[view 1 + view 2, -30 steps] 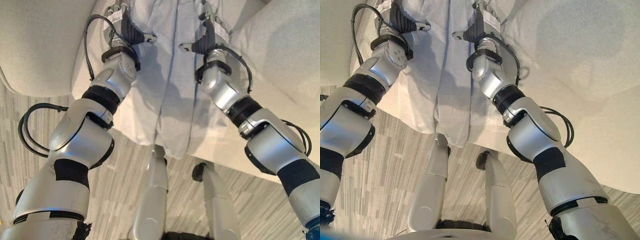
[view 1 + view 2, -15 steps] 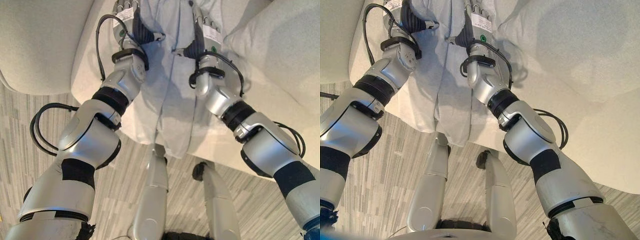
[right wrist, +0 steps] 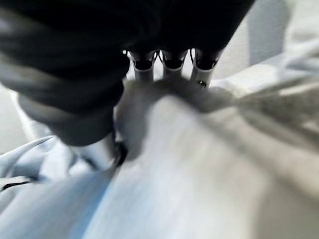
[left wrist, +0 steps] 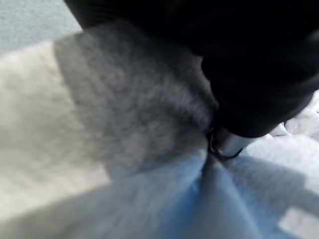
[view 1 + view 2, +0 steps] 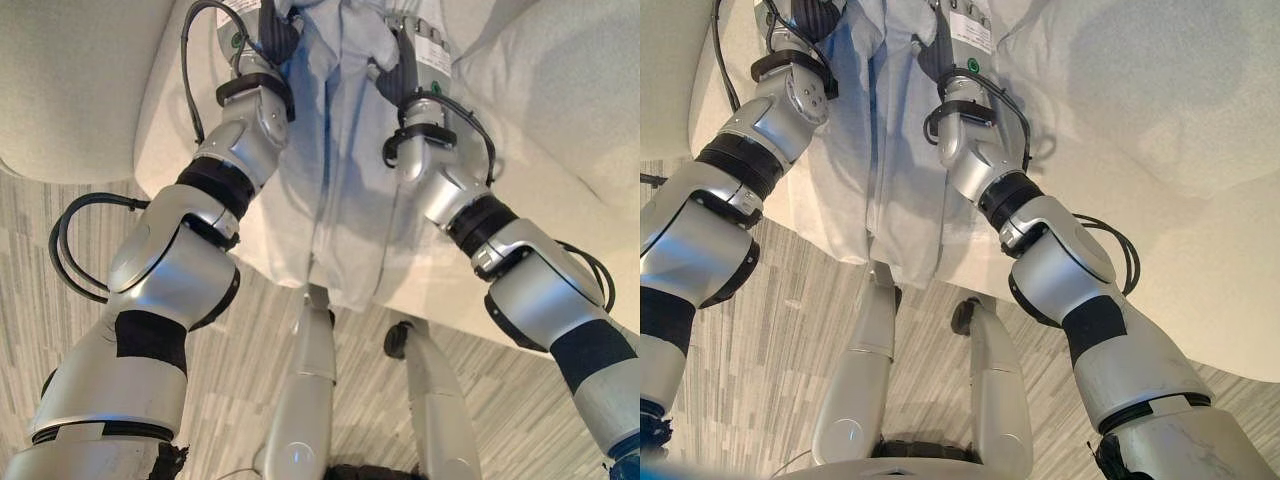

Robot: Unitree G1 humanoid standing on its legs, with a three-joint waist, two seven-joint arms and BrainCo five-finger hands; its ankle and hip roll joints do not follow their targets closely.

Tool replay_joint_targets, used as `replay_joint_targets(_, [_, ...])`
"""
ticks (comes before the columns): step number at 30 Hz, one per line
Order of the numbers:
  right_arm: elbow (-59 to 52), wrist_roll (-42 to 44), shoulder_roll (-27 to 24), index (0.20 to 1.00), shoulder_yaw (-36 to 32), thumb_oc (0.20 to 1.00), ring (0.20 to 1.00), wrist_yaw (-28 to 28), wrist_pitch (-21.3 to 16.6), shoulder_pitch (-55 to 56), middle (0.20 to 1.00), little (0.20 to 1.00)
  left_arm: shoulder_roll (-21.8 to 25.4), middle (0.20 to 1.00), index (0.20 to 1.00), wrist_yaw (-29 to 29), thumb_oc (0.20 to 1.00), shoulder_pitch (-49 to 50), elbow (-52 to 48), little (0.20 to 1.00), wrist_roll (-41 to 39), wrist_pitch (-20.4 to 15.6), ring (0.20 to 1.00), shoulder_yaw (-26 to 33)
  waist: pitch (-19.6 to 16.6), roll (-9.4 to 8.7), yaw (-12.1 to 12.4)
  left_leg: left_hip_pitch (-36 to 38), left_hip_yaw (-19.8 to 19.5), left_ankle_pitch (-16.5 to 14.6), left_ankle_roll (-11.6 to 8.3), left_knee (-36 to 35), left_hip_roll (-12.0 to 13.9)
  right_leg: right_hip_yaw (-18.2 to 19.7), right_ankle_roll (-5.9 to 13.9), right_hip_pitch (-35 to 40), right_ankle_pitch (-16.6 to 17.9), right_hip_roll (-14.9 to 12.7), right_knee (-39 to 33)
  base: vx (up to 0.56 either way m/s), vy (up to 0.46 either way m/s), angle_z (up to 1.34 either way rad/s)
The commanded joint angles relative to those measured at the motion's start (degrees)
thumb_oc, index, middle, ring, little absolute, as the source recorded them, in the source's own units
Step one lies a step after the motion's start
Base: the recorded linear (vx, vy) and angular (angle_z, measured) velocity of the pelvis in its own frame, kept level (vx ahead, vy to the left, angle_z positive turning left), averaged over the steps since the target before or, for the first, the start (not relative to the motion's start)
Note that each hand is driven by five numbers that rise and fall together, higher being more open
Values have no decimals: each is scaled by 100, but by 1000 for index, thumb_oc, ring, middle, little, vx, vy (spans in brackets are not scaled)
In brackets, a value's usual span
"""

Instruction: Hang the clothes on the sofa on the clothes rack.

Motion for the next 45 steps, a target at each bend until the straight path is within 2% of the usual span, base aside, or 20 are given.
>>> replay_joint_targets(1, [74,263,128,200,-373,200,200,-129,-193,261,200,200,181,200,200,139,200,-92,180,200,171,-37,200,229,-15,15,-107,561,473,-232,408,-280,-236,695,779,539,-391,-221,62,0,0,0])
replay_joint_targets(14, [-716,518,-546,200,-1088,200,200,-555,-266,540,200,200,688,200,200,316,200,201,-309,200,154,-85,200,507,-15,67,-221,640,537,-246,423,-289,-255,713,797,551,-360,-262,62,0,0,0])
replay_joint_targets(18, [-1636,262,-939,200,-1748,200,200,-906,-349,1072,200,200,1205,200,200,586,200,762,-1147,200,307,-185,200,1030,-15,156,-236,997,610,-385,424,-287,-252,730,815,888,-433,-302,62,10,-23,-5])
replay_joint_targets(21, [-2640,-432,-1277,200,-2104,200,200,-964,-513,1601,200,200,1698,200,200,700,200,1510,-2360,200,634,-383,200,1621,-16,201,-222,1487,696,-456,418,-273,-271,763,815,1359,-460,-352,62,13,-62,-12])
replay_joint_targets(23, [-3306,-860,-1526,200,-2266,200,200,-838,-670,1941,200,200,2047,200,200,739,200,2010,-3316,200,1028,-519,200,2047,-245,245,-193,1918,762,-624,374,-275,-221,752,797,1775,-577,-375,63,85,-95,-2])
replay_joint_targets(26, [-3700,-1030,-1632,200,-2380,200,200,-647,-756,2178,200,200,2273,200,200,637,200,2405,-3947,200,1375,-568,200,2385,-479,265,-195,2307,813,-673,341,-309,-198,722,787,2131,-612,-412,62,91,-111,3])
replay_joint_targets(27, [-3996,-1096,-1709,200,-2448,200,200,-357,-846,2407,200,200,2523,200,200,485,200,2670,-4421,200,1676,-614,200,2661,-924,267,-202,2817,916,-806,331,-315,-149,723,781,2576,-715,-429,62,199,-207,-8])
replay_joint_targets(28, [-4127,-1176,-1745,200,-2487,200,200,-210,-881,2488,200,200,2570,200,200,450,200,2729,-4549,200,1731,-664,200,2779,-1186,264,-207,3104,982,-898,307,-318,-68,727,789,2804,-783,-420,62,350,-272,4])
replay_joint_targets(29, [-4425,-1206,-1855,200,-2619,200,200,113,-932,2779,200,200,2659,200,200,275,200,3027,-4787,200,1779,-743,200,3037,-1699,286,-257,3482,1041,-956,331,-322,-26,734,781,3133,-867,-450,62,222,-171,0])
replay_joint_targets(30, [-4459,-1208,-1858,200,-2625,200,200,133,-922,2817,200,200,2653,200,200,264,200,3071,-4812,200,1783,-740,200,3062,-1694,298,-257,3515,1040,-970,329,-322,-21,732,780,3165,-879,-445,62,225,-119,1])
replay_joint_targets(32, [-4637,-1120,-2029,200,-2736,200,200,425,-994,3030,200,200,2764,200,200,112,200,3233,-4918,200,1751,-809,200,3212,-2127,386,-298,3799,1095,-994,310,-322,26,678,764,3475,-977,-447,62,116,-84,-10])
replay_joint_targets(35, [-4903,-1005,-2297,200,-2876,200,200,692,-1045,3330,200,200,2796,200,200,-54,200,3454,-5145,200,1746,-879,200,3398,-2488,473,-340,4073,1106,-1030,255,-322,74,590,740,3792,-1082,-425,62,112,-100,5])
replay_joint_targets(36, [-4997,-919,-2403,200,-2960,200,200,891,-1054,3522,200,200,2770,200,200,-163,200,3647,-5310,200,1756,-923,200,3547,-2738,500,-358,4302,1129,-1082,220,-322,126,593,704,4022,-1164,-390,62,117,-135,5])
replay_joint_targets(38, [-5065,-907,-2421,200,-2982,200,200,994,-1081,3693,200,200,2748,200,200,-202,200,3809,-5368,200,1752,-913,200,3660,-2897,525,-361,4463,1134,-1100,202,-322,183,615,676,4167,-1242,-344,62,76,-111,-2])
replay_joint_targets(45, [-5123,-825,-2438,200,-2979,200,200,1210,-1116,3984,200,200,2810,200,200,-349,200,4101,-5481,200,1808,-912,200,3792,-3079,594,-354,4687,1149,-1144,181,-322,271,724,613,4380,-1338,-246,62,12,-49,-5])
